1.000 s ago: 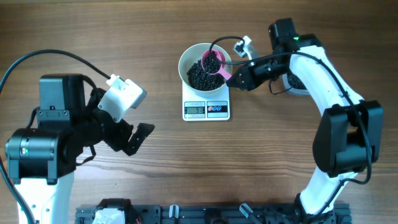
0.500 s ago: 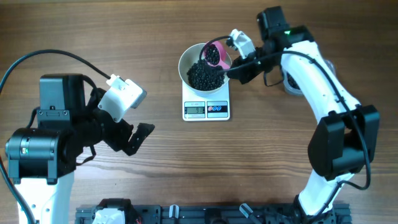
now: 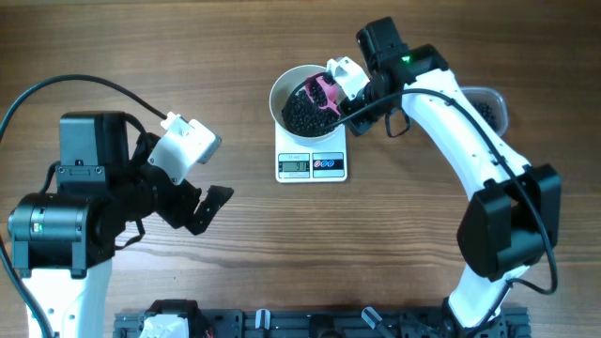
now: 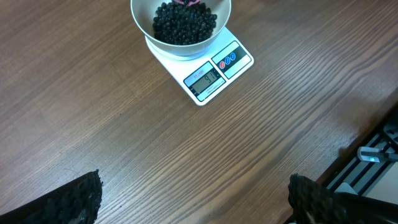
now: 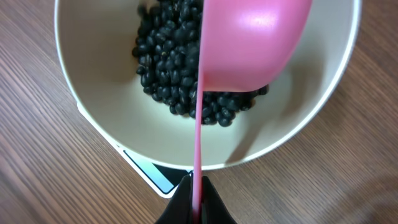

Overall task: Scoop item into bowl and weigh 150g on scale
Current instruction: 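Tilt the scoop with the right gripper to pour beans into the bowl, then move the empty scoop with the right gripper back to the bean tub, then scoop more black beans from the tub with the right gripper, then carry the filled scoop with the right gripper over the white bowl, then tilt the scoop with the right gripper to pour beans into the bowl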

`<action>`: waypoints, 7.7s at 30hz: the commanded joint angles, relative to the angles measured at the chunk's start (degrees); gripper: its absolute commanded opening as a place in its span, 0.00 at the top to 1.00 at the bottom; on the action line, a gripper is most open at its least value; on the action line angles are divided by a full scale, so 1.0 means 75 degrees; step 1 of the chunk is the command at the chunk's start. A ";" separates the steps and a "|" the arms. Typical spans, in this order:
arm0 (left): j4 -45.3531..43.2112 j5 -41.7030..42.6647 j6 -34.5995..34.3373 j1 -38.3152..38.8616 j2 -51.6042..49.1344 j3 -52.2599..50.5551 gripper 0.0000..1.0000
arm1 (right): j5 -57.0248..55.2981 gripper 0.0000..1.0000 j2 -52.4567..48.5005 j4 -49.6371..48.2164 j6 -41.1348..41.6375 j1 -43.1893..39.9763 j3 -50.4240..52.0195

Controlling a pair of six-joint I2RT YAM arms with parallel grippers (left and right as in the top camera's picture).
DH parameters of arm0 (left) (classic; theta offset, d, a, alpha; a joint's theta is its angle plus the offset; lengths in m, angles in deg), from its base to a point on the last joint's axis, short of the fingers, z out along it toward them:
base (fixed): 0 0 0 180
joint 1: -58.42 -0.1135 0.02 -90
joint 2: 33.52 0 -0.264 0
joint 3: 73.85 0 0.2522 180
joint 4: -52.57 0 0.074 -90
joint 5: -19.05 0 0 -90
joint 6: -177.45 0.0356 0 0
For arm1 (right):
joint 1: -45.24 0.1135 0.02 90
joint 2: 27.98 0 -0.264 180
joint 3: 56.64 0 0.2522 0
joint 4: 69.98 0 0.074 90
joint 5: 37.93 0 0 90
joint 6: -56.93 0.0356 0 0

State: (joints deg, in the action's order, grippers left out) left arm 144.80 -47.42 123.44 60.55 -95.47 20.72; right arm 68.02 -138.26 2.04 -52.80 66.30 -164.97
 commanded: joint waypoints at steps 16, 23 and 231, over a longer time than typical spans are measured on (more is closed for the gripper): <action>0.0006 0.0117 0.0146 -0.0052 0.0023 0.0099 0.00 | -0.1274 0.95 0.0507 0.0090 0.0373 0.0064 -0.0192; 0.0006 0.0117 0.0146 -0.0052 0.0023 0.0099 0.00 | -0.1416 0.96 0.0536 0.0070 0.0047 0.0300 -0.0198; 0.0006 0.0117 0.0146 -0.0052 0.0023 0.0099 0.00 | -0.0761 0.95 0.1247 -0.0277 0.1795 0.0219 0.0414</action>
State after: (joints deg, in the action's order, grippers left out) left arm 144.80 -47.42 123.44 60.55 -95.47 20.72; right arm 65.20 -129.98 -0.06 -40.71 67.72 -160.33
